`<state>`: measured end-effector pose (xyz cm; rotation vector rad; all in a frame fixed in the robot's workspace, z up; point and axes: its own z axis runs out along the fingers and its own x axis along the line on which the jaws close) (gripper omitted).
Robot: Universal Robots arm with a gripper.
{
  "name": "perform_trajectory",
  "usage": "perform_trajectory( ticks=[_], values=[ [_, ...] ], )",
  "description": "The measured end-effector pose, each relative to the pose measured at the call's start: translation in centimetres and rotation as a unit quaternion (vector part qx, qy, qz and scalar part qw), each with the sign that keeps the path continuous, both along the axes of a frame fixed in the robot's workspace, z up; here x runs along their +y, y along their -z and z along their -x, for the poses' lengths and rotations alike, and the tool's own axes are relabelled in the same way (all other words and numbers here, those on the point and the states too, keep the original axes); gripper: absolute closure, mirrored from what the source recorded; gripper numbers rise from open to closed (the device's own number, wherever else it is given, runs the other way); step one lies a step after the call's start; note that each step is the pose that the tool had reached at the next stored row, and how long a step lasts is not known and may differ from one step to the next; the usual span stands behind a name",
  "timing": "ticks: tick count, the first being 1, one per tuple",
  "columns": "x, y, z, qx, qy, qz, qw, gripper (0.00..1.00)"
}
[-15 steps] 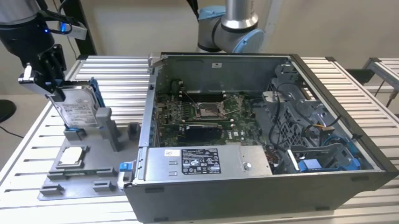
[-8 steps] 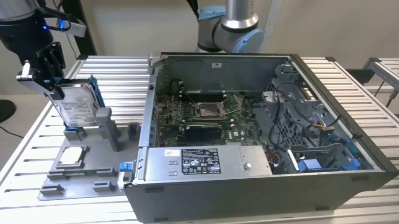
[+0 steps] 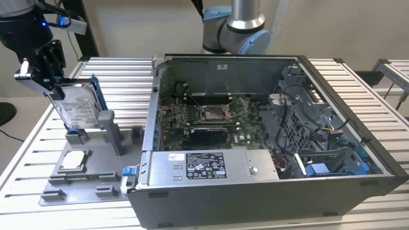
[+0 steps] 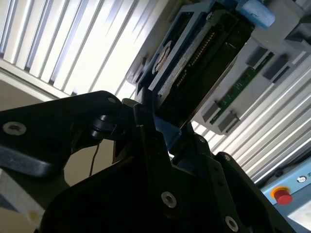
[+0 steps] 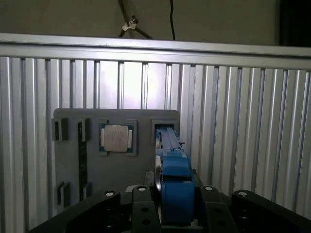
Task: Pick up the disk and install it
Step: 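Pick up the disk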
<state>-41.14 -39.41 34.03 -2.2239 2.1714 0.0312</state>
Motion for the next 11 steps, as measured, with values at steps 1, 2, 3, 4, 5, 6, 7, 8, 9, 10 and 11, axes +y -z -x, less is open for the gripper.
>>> perform_trajectory(
  ticks=[1, 2, 3, 4, 5, 6, 7, 8, 9, 10, 11],
  values=[
    [0.00, -0.08, 0.00, 0.0000, 0.000, 0.0000, 1.00000, 1.00],
    [0.00, -0.16, 0.00, 0.0000, 0.000, 0.0000, 1.00000, 1.00],
    [0.00, -0.23, 0.00, 0.0000, 0.000, 0.0000, 1.00000, 1.00],
    [0.00, -0.31, 0.00, 0.0000, 0.000, 0.0000, 1.00000, 1.00],
    [0.00, -0.39, 0.00, 0.0000, 0.000, 0.0000, 1.00000, 1.00],
    [0.00, -0.45, 0.00, 0.0000, 0.000, 0.0000, 1.00000, 1.00],
    [0.00, -0.53, 0.00, 0.0000, 0.000, 0.0000, 1.00000, 1.00],
    [0.00, -0.62, 0.00, 0.0001, 0.000, 0.0000, 1.00000, 1.00],
    [0.00, -0.71, 0.00, 0.0000, 0.000, 0.0000, 1.00000, 1.00],
    [0.00, -0.82, 0.00, 0.0000, 0.000, 0.0000, 1.00000, 1.00],
    [0.00, -0.93, 0.00, 0.0000, 0.000, 0.0000, 1.00000, 1.00]
  ],
)
